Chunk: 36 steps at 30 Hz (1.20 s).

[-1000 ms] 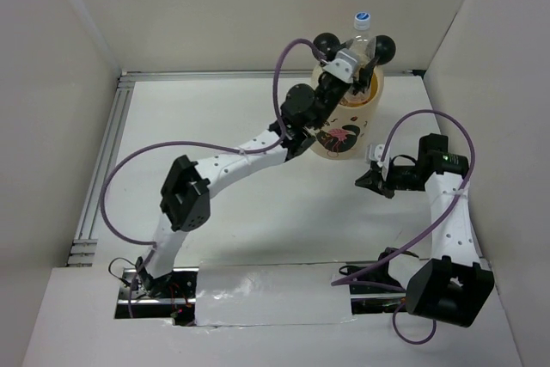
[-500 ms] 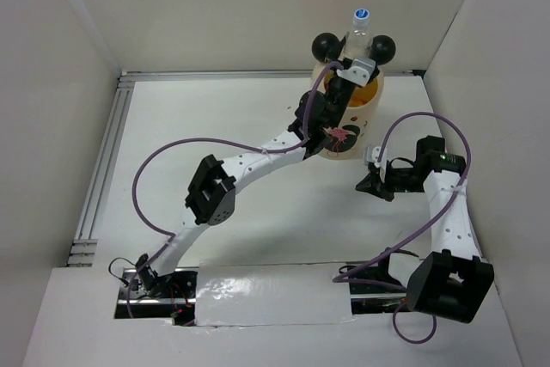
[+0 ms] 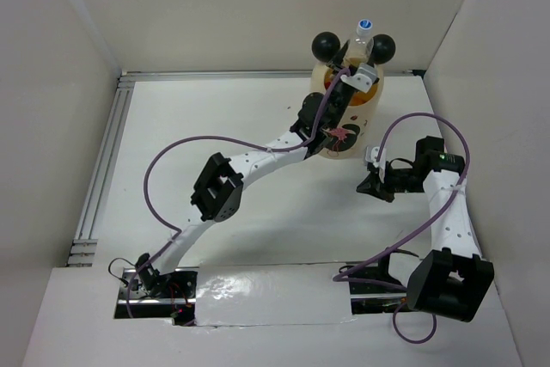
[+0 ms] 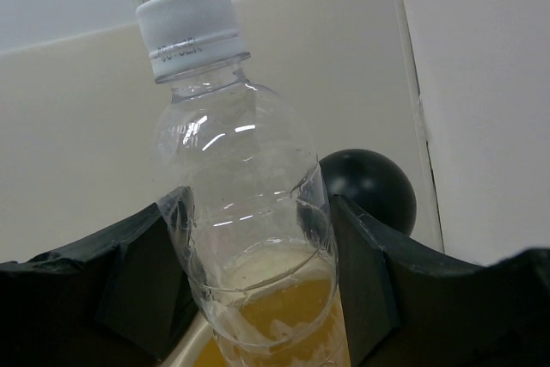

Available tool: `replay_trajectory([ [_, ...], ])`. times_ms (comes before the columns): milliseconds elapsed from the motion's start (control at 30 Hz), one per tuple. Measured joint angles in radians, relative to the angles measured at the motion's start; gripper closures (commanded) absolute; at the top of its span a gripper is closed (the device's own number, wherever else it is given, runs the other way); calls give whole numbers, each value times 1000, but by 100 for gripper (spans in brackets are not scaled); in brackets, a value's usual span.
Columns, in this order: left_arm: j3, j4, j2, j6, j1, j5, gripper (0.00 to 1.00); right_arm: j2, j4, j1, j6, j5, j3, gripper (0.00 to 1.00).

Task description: Put the plastic bottles in the bin

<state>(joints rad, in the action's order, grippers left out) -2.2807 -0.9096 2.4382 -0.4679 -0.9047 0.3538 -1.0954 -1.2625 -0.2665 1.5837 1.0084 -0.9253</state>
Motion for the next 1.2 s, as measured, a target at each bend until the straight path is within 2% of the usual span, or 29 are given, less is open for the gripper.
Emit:
replay_trajectory([
  [100, -1, -3, 9, -3, 2, -15, 73, 0, 3, 0, -8, -2, 7, 87],
  [167, -2, -3, 14, -8, 3, -24, 66, 0, 4, 0, -12, -2, 13, 87],
  [233, -1, -3, 16, -14, 5, -37, 46, -1, 5, 0, -15, -3, 19, 87],
  [333, 0, -8, 16, -31, 6, -47, 36, -2, 5, 0, -16, -3, 19, 87],
  [467, 26, -26, 16, -52, -2, -56, 0, -6, 6, 0, -16, -3, 26, 87],
  [867, 148, -57, 10, -100, -50, -63, 0, -8, 8, 0, -19, -3, 36, 87],
  [1067, 264, -100, -62, -147, -88, -45, 0, -6, 8, 0, -19, -3, 36, 83],
  [1200, 394, -155, -186, -216, -136, -12, 0, -5, 4, 0, -23, 1, 36, 56],
])
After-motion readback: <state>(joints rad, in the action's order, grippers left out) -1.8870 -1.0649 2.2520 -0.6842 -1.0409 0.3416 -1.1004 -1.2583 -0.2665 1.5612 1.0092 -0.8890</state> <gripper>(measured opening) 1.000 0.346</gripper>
